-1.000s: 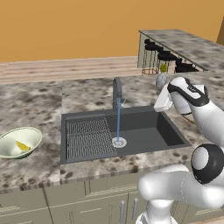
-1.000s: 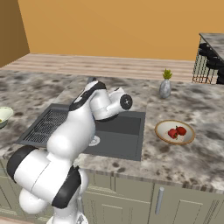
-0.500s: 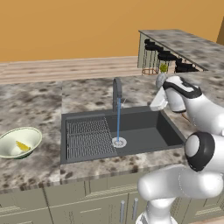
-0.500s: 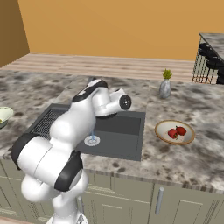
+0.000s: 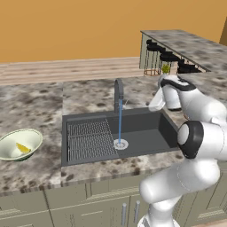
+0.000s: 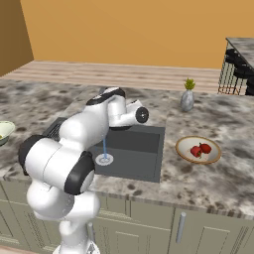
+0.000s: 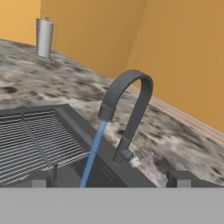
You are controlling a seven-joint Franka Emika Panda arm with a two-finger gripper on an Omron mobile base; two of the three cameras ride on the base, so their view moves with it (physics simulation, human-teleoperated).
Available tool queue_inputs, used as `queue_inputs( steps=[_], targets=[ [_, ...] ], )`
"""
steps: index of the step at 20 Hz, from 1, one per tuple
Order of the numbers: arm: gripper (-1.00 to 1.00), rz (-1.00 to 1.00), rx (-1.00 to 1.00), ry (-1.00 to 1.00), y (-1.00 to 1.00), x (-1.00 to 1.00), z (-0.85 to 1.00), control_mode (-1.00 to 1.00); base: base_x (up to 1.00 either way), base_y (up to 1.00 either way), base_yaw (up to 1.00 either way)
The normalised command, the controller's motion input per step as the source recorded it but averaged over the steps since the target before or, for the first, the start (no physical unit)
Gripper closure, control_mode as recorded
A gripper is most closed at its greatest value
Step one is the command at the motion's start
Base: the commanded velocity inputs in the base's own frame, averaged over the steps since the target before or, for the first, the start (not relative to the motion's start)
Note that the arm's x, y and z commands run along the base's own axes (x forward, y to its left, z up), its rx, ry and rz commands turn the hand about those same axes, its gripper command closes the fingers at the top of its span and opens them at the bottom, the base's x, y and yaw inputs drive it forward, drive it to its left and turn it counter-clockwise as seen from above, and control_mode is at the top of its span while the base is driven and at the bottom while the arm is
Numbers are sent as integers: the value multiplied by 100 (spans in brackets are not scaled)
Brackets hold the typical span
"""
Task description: Pick the bell peppers from the sink and place them in one bowl. Place the lemon wedge in the other bowl. Then turn off the sink faucet.
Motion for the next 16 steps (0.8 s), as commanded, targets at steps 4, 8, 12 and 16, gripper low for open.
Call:
queue_inputs(
  steps=[4, 8, 12, 16],
  targets=[
    [-100, 0, 2, 0, -1, 36, -9, -100, 0, 0, 0],
    [-100, 0, 2, 0, -5, 33, -20, -100, 0, 0, 0],
    [-100, 0, 4, 0, -3, 32, -29, -100, 0, 0, 0],
    [-100, 0, 8, 0, 0, 29, -19, -100, 0, 0, 0]
  ],
)
